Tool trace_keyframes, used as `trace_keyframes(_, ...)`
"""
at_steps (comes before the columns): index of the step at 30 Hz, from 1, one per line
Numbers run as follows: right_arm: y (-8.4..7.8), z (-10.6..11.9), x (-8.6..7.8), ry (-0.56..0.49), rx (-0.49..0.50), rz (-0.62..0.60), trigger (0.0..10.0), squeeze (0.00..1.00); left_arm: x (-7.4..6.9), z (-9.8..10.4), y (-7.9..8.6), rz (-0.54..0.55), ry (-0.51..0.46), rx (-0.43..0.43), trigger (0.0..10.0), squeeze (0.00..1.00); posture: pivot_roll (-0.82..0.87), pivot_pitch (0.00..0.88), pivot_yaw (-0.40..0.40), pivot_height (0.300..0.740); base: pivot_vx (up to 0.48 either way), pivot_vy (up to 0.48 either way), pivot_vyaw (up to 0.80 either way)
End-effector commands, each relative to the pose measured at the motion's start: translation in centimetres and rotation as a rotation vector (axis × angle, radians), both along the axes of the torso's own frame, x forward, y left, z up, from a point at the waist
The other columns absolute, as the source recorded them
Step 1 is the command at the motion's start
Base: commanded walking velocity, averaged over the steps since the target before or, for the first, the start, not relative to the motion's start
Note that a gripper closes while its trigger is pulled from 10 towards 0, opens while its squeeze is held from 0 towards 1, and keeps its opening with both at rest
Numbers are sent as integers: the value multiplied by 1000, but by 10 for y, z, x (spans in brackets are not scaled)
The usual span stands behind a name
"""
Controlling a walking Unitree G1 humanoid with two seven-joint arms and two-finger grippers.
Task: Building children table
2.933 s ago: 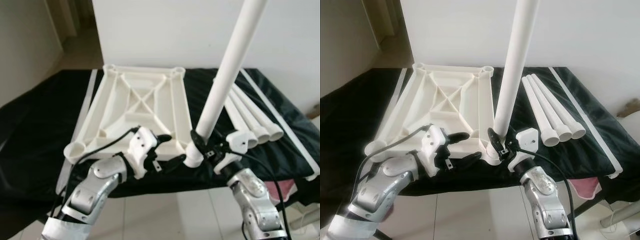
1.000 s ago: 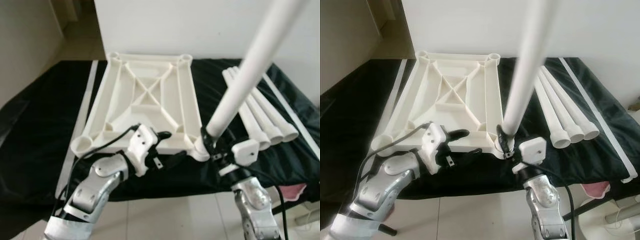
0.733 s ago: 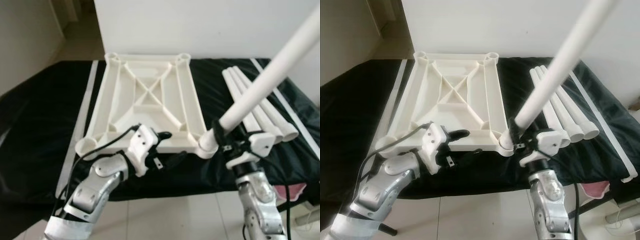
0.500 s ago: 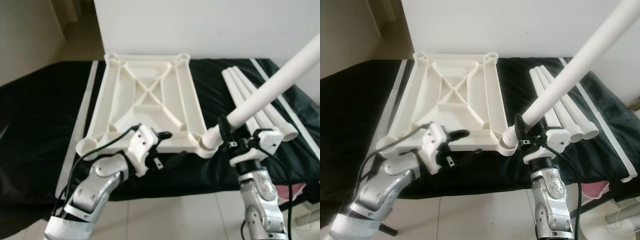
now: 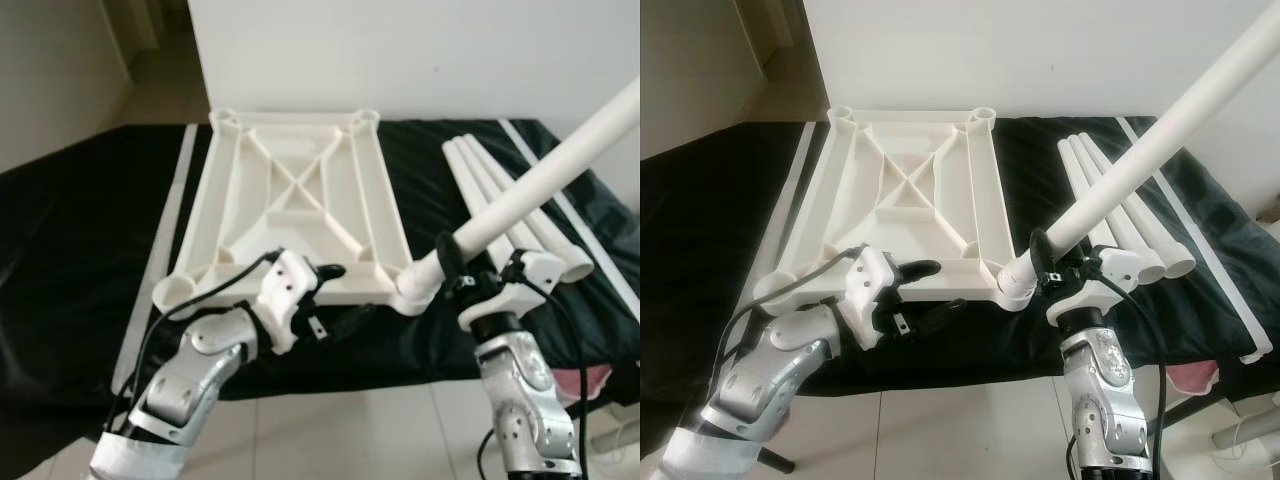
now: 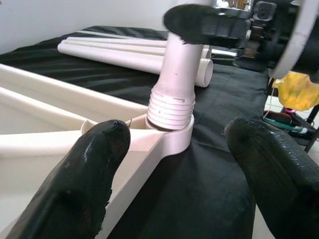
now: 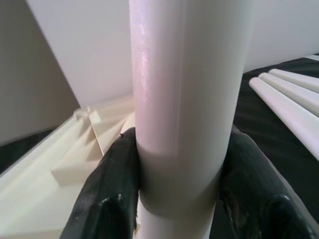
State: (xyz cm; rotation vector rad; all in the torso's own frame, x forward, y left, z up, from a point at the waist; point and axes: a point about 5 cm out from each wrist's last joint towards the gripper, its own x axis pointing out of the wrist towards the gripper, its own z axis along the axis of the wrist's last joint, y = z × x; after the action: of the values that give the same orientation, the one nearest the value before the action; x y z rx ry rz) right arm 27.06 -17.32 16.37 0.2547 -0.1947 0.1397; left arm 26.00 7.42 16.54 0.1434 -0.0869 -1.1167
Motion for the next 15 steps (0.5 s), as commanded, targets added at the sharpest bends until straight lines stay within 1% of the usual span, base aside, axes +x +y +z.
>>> trace_keyframes(1, -5, -20, 1, 151, -57, -27, 10000, 0, 0, -2, 1, -11, 1, 18, 10000, 0, -53, 50, -9, 740, 0, 0, 0)
trace_keyframes(2, -4, -19, 3, 164, -83, -20, 10000, 0, 0, -2, 0, -12, 1, 18, 10000, 0, -53, 50, -9, 740, 0, 0, 0)
trace_keyframes(3, -4, -19, 3, 164, -83, -20, 10000, 0, 0, -2, 0, -12, 1, 18, 10000, 0, -53, 50, -9, 740, 0, 0, 0)
trace_keyframes(4, -4, -20, 5, 191, -93, -9, 10000, 0, 0, -2, 0, -14, 1, 17, 10000, 0, -55, 50, -10, 740, 0, 0, 0)
trace_keyframes(5, -5, -21, 8, 208, -127, 4, 10000, 0, 0, -2, 0, -15, 1, 16, 10000, 0, -54, 49, -11, 740, 0, 0, 0)
trace_keyframes(6, -5, -21, 8, 208, -127, 4, 10000, 0, 0, -2, 0, -15, 1, 16, 10000, 0, -54, 49, -11, 740, 0, 0, 0)
trace_keyframes(8, -7, -21, 12, 219, -176, 5, 10000, 0, -1, -3, -1, -14, 1, 16, 10000, 0, -53, 49, -14, 740, 0, 0, 0)
trace_keyframes(15, -4, -27, 13, 231, -242, 45, 10000, 0, 0, -3, 0, -6, 2, 14, 10000, 0, -47, 47, -19, 740, 0, 0, 0)
